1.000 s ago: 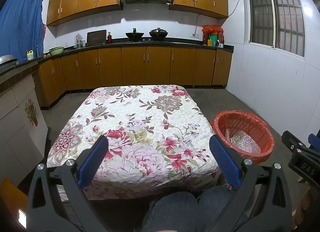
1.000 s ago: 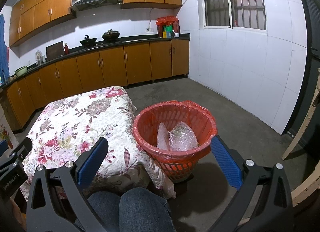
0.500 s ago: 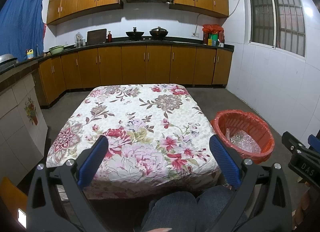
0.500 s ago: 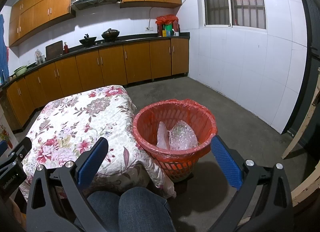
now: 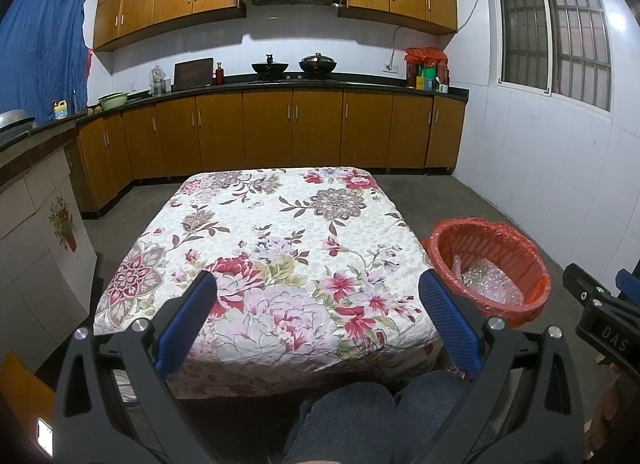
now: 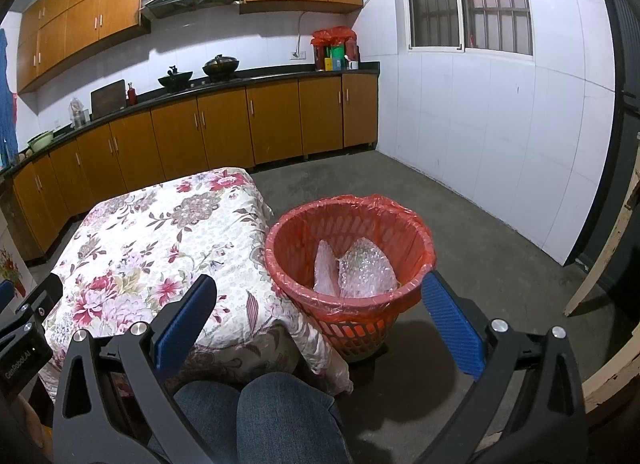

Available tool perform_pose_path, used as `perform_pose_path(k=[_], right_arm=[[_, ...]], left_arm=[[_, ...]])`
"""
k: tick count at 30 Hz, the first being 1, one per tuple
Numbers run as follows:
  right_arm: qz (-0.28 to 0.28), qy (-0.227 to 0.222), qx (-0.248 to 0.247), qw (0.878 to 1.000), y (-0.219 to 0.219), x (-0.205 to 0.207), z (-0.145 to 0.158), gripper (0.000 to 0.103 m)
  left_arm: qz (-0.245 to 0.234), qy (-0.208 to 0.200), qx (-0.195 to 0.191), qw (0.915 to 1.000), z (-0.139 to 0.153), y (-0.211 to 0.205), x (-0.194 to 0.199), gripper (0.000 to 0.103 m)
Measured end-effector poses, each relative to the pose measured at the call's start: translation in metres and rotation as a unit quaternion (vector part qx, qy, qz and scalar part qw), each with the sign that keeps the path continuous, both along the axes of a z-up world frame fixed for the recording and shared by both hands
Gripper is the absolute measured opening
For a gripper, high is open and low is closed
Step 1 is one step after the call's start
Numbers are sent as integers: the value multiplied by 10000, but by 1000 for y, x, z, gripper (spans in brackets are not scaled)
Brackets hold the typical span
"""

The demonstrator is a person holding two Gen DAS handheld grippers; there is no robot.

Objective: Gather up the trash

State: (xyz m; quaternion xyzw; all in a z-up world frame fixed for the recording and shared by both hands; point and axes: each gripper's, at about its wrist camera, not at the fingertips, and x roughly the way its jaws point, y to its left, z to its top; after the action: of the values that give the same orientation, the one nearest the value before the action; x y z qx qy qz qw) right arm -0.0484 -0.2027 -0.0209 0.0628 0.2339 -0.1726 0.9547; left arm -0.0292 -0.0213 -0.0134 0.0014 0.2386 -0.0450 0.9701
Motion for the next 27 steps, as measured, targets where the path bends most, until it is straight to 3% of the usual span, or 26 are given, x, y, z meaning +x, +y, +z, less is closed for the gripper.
perform_pose_path(k=[27], right_arm=[[1, 25, 15, 10000, -2, 1, 0, 101]], left_arm=[[8, 39, 17, 10000, -4, -1, -6, 99]])
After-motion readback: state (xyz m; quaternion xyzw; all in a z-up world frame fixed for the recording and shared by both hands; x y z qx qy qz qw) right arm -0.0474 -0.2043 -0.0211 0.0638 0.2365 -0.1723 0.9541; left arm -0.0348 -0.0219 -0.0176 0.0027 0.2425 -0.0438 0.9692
